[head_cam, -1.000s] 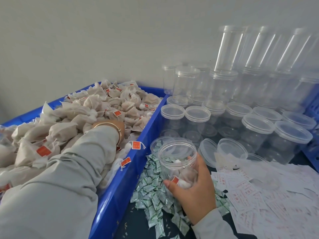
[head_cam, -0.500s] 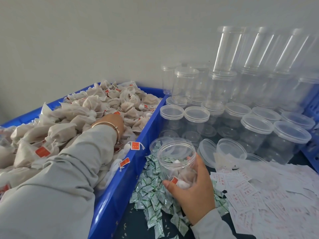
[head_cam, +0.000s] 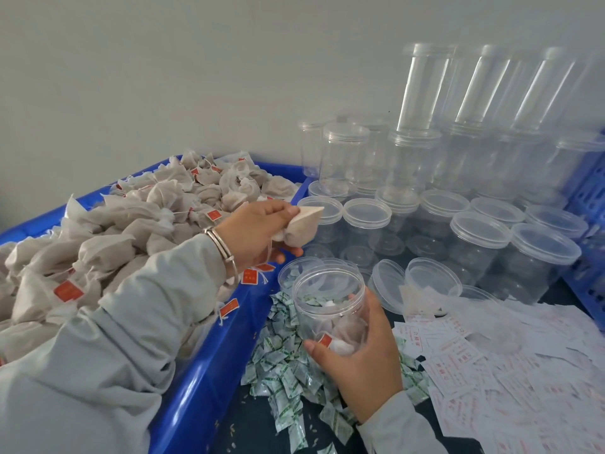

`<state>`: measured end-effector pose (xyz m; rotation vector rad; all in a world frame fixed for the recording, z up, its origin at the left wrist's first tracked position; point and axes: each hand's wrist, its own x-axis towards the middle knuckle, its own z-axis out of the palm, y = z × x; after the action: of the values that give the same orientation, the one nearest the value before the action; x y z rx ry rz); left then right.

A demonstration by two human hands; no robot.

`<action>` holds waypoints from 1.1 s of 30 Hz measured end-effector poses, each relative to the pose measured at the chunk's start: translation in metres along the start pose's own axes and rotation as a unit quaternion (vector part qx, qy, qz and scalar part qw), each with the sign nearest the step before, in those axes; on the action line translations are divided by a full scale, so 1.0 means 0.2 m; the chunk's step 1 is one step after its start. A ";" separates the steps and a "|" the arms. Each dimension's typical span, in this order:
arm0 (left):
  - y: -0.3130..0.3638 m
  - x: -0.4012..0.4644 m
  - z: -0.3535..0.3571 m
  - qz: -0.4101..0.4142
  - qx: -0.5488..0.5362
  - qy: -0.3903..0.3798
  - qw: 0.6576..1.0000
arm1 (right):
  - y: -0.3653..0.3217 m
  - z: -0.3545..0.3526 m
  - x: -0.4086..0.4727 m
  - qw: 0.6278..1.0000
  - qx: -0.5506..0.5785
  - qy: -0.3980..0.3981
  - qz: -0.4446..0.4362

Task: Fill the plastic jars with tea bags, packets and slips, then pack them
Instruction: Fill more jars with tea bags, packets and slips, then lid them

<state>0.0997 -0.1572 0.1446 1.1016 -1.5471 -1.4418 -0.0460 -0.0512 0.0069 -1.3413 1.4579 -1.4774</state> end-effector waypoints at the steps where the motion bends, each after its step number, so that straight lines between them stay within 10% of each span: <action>1: 0.00 -0.01 0.03 -0.002 -0.011 -0.018 1.000 | 0.00 0.00 0.00 1.000 0.001 0.000 0.002; 16: -0.05 -0.06 0.09 0.167 0.362 -0.087 0.913 | -0.02 0.01 0.00 1.000 0.017 -0.008 0.007; 33: -0.01 -0.08 0.03 0.063 0.483 -0.199 0.850 | 0.01 0.03 0.00 1.000 -0.029 0.004 -0.002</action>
<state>0.1005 -0.1399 0.1435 1.2193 -2.7408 -0.7709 -0.0411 -0.0528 0.0052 -1.3748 1.5137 -1.4540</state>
